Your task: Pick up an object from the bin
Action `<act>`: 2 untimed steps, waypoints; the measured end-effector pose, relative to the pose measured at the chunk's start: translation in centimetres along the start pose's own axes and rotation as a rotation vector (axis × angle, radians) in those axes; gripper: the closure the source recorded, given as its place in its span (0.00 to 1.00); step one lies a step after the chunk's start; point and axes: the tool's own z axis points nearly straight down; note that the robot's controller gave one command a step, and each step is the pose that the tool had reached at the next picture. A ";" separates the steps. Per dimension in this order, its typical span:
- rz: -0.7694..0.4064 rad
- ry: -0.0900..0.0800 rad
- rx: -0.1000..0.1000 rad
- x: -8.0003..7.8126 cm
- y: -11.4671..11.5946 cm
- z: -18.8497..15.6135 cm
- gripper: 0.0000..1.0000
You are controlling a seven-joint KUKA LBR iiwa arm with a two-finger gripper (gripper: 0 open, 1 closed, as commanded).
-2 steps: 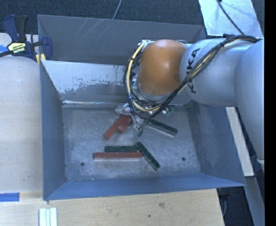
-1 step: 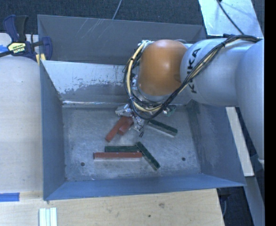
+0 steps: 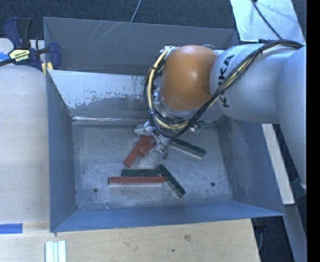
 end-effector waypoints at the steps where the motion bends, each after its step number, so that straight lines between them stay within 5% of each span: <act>1: 0.010 0.011 -0.009 0.2 0.2 -1.4 1.00; 2: 0.015 0.011 -0.009 0.2 0.2 -3.7 1.00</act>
Offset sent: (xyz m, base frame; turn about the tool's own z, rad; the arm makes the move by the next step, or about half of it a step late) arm 0.0000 -0.0001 0.0089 0.0000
